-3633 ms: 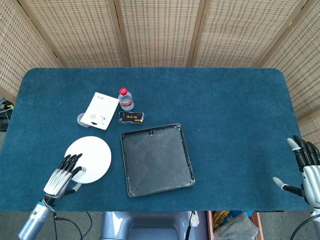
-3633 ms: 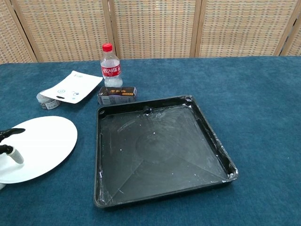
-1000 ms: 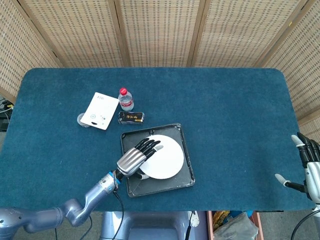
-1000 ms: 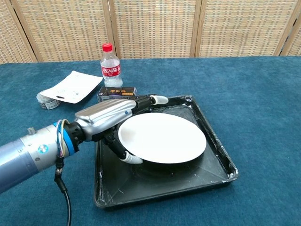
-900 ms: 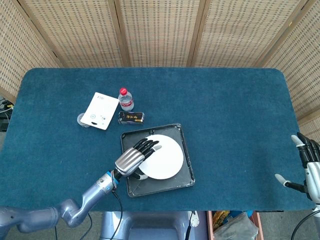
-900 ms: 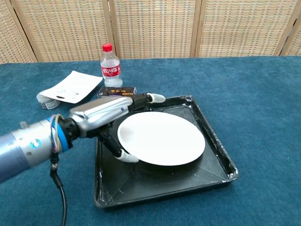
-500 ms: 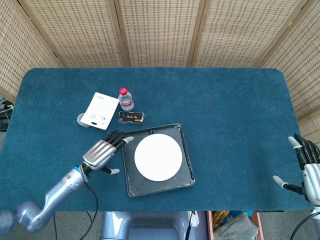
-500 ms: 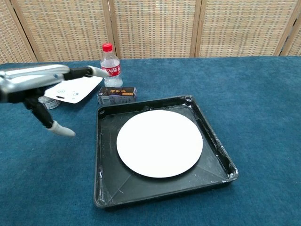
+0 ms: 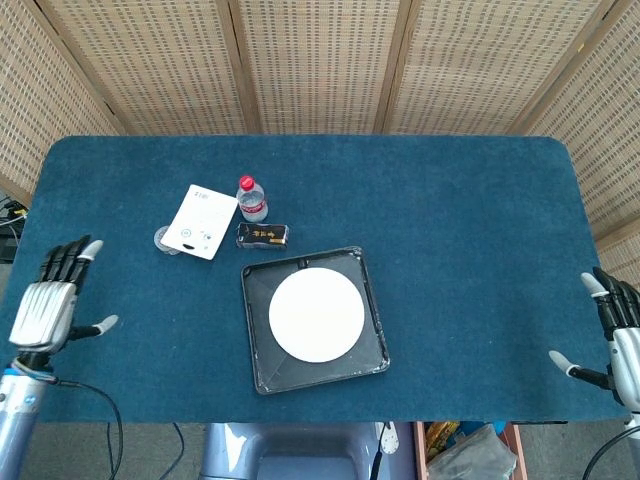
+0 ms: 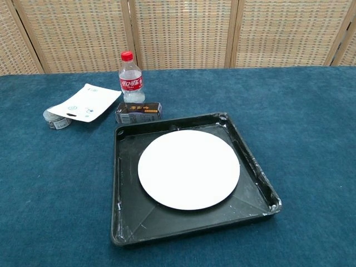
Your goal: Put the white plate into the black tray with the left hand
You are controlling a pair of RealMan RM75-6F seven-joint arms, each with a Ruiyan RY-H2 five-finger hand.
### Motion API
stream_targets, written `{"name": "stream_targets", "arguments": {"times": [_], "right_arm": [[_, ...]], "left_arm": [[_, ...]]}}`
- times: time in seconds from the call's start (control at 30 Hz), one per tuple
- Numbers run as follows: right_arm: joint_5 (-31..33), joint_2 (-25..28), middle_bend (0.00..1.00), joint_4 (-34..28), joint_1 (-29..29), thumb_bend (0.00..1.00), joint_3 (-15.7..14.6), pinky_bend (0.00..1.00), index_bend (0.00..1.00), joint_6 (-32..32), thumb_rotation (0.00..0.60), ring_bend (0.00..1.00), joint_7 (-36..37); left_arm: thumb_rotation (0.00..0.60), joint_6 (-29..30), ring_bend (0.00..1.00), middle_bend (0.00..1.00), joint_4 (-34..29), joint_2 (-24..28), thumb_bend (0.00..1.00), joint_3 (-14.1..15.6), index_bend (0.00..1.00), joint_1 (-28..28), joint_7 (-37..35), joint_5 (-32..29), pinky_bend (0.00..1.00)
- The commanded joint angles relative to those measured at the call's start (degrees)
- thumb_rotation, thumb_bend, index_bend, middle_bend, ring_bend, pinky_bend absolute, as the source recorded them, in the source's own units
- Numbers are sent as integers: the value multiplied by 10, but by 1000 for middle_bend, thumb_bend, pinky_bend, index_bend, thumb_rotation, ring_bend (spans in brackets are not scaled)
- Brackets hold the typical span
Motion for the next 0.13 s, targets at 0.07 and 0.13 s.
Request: {"name": "stream_targets", "arguments": {"times": [0.07, 0.13], "right_arm": [[-4, -5, 0, 2, 1, 0, -1, 0, 0, 0, 600, 0, -11], [-5, -7, 0, 3, 1, 0, -2, 0, 0, 0, 600, 0, -14]], "left_arm": [[600, 57, 0, 0, -6, 21, 0, 31, 0, 59, 3, 28, 0], [600, 70, 0, 0, -6, 21, 0, 30, 0, 65, 8, 41, 0]]}}
